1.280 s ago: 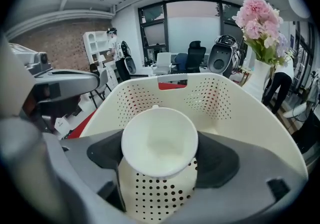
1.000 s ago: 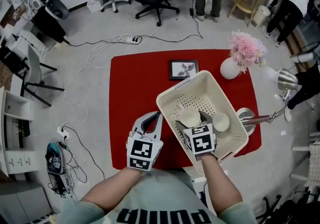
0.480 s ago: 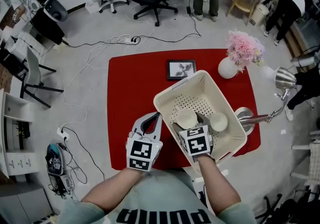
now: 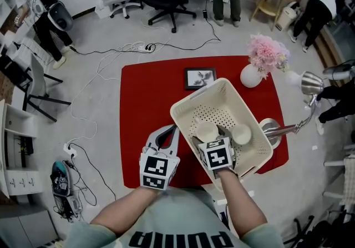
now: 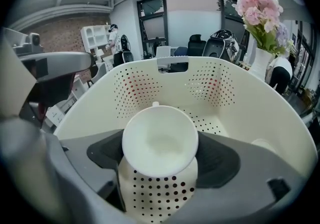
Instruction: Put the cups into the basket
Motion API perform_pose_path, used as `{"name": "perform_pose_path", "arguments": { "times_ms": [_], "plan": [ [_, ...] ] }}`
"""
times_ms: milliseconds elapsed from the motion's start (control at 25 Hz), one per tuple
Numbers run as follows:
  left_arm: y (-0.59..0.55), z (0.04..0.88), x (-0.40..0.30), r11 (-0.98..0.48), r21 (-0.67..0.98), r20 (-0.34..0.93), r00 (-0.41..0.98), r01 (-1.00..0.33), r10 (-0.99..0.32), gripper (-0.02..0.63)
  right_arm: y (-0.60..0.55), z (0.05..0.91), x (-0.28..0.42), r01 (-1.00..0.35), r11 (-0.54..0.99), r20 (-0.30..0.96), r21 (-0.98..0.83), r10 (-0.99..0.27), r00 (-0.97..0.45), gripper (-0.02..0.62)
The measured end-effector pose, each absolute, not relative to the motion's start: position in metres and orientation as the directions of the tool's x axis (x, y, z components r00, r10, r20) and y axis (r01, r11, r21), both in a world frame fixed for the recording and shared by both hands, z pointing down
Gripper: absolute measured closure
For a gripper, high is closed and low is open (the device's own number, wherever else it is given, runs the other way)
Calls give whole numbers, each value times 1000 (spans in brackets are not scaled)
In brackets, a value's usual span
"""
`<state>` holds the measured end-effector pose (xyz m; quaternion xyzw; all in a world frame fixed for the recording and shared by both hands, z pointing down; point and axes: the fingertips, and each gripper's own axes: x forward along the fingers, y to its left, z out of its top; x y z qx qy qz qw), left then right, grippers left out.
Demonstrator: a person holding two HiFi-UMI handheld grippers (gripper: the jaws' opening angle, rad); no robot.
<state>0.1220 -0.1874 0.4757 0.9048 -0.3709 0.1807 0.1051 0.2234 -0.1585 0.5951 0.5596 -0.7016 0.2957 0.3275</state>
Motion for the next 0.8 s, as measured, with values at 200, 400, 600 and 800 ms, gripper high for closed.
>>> {"name": "perform_pose_path", "arguments": {
  "times_ms": [200,400,600,800],
  "plan": [
    [-184,471,119,-703,55,396,662,-709,-637,601,-153,596,219,-974,214,807,-77,-560,-187,201],
    [-181,465,116,-699,51,387,660,-713,-644,601,-150,590,218,-970,221,804,-106,-555,-214,201],
    [-175,461,115,-704,47,377,665,-709,-645,601,-150,564,222,-974,200,761,-103,-615,-207,201],
    [-169,456,116,-705,55,368,671,-707,-644,601,-149,528,223,-980,177,689,-86,-700,-187,202]
  ]
}}
